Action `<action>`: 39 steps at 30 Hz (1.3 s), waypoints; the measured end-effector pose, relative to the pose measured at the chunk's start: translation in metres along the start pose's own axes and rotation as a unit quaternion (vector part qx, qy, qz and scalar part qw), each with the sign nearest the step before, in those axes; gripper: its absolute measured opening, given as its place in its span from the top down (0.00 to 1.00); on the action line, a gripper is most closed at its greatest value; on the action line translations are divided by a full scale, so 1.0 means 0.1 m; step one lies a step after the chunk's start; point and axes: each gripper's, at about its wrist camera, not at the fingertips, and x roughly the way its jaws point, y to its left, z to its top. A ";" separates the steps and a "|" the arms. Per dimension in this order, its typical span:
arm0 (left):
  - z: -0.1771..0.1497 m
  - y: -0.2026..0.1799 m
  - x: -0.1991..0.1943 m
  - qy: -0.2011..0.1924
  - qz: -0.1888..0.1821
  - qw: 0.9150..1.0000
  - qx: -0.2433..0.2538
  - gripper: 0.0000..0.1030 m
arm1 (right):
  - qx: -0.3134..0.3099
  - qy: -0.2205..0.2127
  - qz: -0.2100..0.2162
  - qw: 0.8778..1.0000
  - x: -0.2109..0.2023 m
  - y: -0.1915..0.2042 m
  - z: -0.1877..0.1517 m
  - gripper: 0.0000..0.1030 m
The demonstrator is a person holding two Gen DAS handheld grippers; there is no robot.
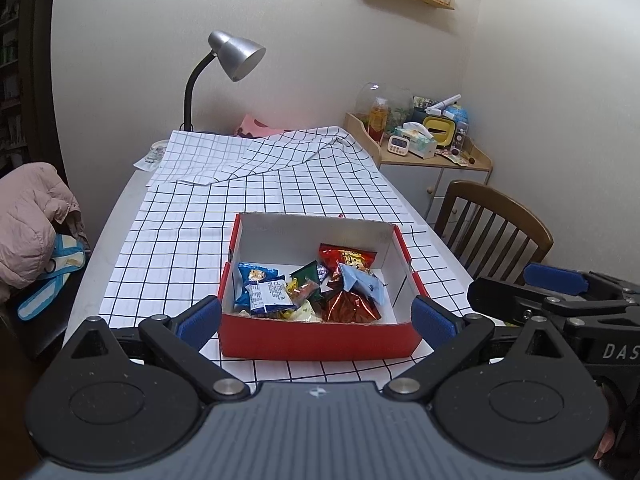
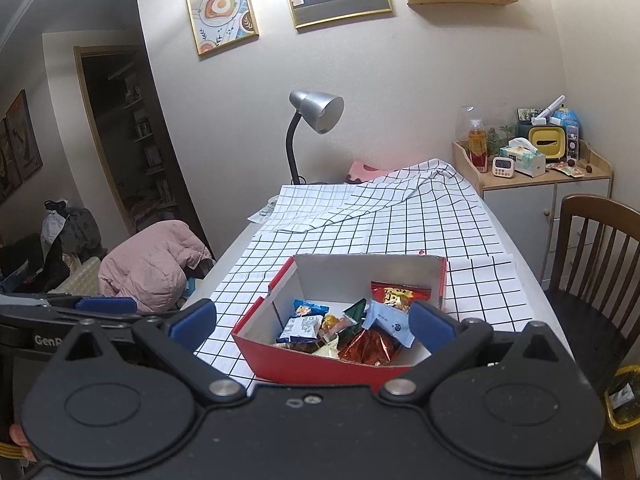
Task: Organize snacks
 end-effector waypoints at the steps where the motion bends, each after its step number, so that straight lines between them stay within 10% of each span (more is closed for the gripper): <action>1: 0.00 0.00 0.00 -0.001 0.002 1.000 0.000 0.01 | 0.000 0.002 -0.003 1.000 0.02 -0.01 0.00 0.00; 39: -0.11 0.10 0.01 0.020 -0.001 1.000 -0.013 0.01 | 0.012 0.020 -0.022 0.999 0.02 0.07 -0.11 0.00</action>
